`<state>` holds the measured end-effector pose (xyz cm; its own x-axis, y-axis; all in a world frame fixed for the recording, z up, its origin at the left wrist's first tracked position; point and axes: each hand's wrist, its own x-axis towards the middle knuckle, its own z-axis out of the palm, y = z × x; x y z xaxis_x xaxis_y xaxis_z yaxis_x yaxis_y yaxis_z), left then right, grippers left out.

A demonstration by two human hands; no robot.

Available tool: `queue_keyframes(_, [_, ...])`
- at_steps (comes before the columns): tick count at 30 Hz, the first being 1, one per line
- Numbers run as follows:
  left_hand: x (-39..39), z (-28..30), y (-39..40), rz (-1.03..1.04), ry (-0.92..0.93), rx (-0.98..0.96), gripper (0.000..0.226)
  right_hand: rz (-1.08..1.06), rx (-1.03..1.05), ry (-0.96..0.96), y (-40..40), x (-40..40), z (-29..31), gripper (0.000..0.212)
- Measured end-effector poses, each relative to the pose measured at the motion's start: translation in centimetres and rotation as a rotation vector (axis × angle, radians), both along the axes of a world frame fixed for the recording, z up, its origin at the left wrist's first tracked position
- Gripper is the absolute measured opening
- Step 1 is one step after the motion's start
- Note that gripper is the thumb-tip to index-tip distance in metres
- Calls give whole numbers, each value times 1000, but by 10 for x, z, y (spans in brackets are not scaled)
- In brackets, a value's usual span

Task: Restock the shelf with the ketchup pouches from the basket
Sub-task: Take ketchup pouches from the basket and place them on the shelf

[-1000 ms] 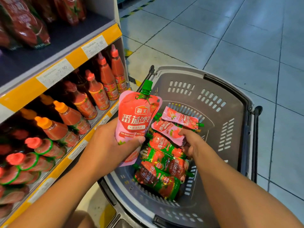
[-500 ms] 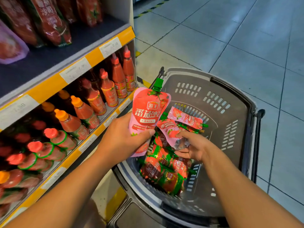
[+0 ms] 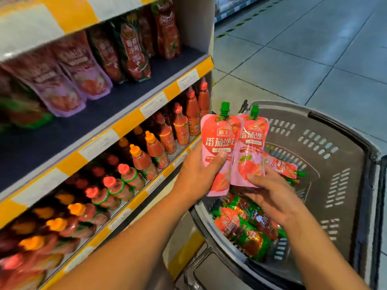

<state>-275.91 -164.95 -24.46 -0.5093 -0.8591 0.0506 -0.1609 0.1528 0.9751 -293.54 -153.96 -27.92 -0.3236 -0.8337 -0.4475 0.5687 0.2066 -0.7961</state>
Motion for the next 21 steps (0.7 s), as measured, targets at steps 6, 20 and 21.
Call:
queue_keyframes(6, [21, 18, -8, 144, 210, 191, 15, -5, -117, 99, -22, 5, 7, 59])
queue_keyframes(20, [150, 84, -95, 558, 214, 163, 8, 90, -271, 144, -58, 76, 29, 48])
queue_keyframes(21, [154, 90, -102, 585, 215, 152, 8, 98, -273, 157, -61, 82, 30, 49])
